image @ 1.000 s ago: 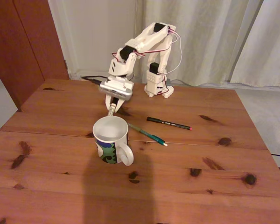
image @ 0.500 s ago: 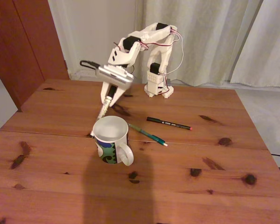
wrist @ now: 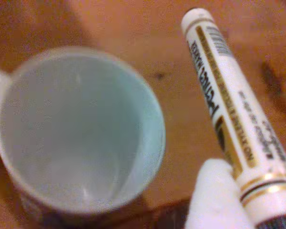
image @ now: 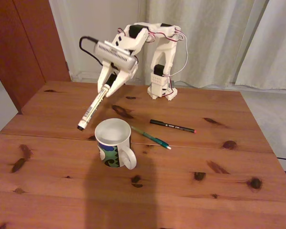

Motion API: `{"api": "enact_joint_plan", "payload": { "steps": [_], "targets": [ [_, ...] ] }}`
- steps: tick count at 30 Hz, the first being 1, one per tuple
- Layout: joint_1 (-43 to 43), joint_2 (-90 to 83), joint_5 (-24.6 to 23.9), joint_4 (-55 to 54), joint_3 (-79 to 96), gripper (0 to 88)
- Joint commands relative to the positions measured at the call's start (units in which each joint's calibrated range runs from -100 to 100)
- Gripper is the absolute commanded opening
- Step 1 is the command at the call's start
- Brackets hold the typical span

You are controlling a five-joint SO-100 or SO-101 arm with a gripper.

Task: Clean up the desk and place the pens and markers into the cup

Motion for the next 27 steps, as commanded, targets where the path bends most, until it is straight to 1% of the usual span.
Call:
{"api": "enact_joint_plan", "payload": {
  "steps": [1, 8, 10, 12, 15, 19, 24, 27],
  "targets": [
    [-1.5, -3.5, -1.3, 0.2, -7.2, 0.8],
    [-3.4, -3.5, -5.3, 0.2, -11.3, 0.8],
    [-3.4, -3.5, -5.1, 0.8, -10.8, 0.8],
    [-3.4, -3.5, -3.6, 5.9, -11.4, 0.8],
    [-3.4, -3.5, -0.7, 16.9, -15.1, 0.8],
    [-3.4, -3.3, 0.1, 29.0, -21.3, 0.8],
    [-4.1, -2.9, 0.2, 34.6, -22.6, 0.8],
    [-4.1, -2.6, 1.5, 37.5, -22.5, 0.8]
  ]
}}
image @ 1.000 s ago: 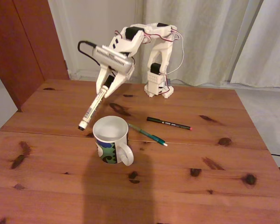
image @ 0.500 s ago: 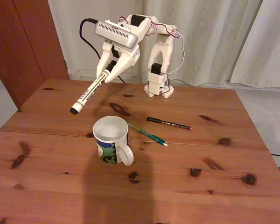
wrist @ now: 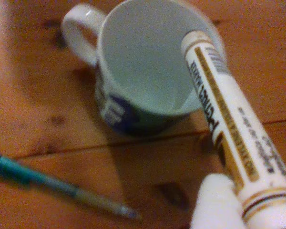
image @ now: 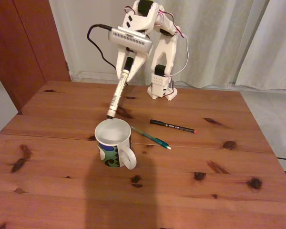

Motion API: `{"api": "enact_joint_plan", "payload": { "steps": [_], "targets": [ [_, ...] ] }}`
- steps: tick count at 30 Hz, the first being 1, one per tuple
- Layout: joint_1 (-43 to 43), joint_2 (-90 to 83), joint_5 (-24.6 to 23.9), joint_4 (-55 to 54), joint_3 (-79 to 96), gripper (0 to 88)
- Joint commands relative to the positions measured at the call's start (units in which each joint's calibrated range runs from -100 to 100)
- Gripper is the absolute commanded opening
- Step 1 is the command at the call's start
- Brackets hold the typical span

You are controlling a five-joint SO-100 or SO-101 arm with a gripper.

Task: Clean up the desk and place the pens and markers into the cup

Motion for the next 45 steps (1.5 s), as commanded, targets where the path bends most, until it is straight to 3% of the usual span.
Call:
{"api": "enact_joint_plan", "payload": {
  "steps": [1, 45],
  "targets": [
    [-0.3, -2.3, 1.6, 3.3, -3.5, 0.8],
    [4.2, 12.9, 3.9, 4.7, -4.5, 0.8]
  ]
}}
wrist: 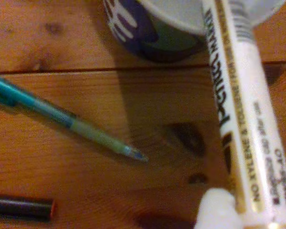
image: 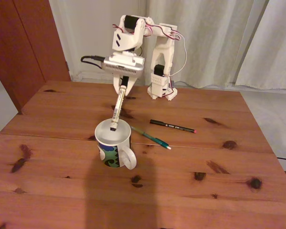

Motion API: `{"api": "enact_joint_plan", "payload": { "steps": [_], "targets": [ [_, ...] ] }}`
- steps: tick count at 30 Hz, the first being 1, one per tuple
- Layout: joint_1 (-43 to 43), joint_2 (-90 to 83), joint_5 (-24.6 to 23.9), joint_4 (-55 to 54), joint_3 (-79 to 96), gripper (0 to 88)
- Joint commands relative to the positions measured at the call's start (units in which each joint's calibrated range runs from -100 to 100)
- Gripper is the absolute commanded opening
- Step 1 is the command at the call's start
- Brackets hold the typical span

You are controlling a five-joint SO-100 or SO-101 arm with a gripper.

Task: Clean up the desk and place the pens and markers into the cup

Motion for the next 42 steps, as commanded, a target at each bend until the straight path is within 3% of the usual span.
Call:
{"api": "enact_joint_plan", "payload": {
  "steps": [1, 18, 42],
  "targets": [
    [0.7, 0.1, 0.1, -0.1, -3.5, 0.8],
    [0.2, 0.1, 0.0, 7.0, -17.1, 0.8],
    [0.8, -0.5, 3.8, 10.5, -10.7, 0.8]
  ]
}}
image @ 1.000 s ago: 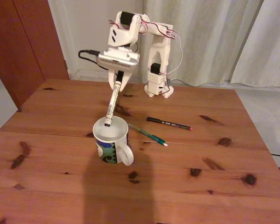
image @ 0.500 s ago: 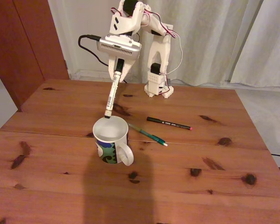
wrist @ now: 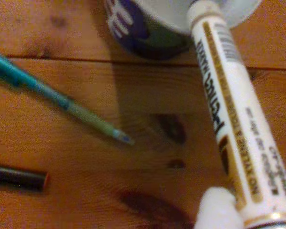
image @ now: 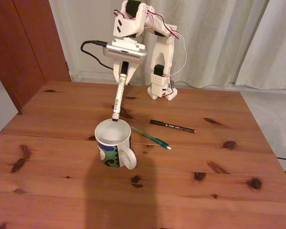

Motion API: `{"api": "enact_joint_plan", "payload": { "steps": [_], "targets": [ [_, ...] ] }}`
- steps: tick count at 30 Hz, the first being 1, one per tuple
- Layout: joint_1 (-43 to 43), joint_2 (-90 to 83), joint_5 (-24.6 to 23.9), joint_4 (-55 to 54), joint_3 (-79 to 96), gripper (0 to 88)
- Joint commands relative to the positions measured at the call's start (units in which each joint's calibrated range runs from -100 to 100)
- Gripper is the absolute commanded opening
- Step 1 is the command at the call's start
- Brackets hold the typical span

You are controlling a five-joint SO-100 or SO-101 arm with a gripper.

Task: Clean up the desk and place the pens and markers into the cup

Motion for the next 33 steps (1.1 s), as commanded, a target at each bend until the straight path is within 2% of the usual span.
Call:
{"api": "enact_joint_plan", "payload": {
  "steps": [1, 8, 19, 33],
  "targets": [
    [0.3, -1.0, 0.4, 0.5, 0.9, 0.8],
    [0.3, -1.1, 0.4, -0.3, 0.9, 0.8],
    [0.3, -0.5, -0.1, 1.6, -9.1, 0.8],
    [0.3, 5.3, -1.0, -6.1, -9.6, 0.8]
  ]
}}
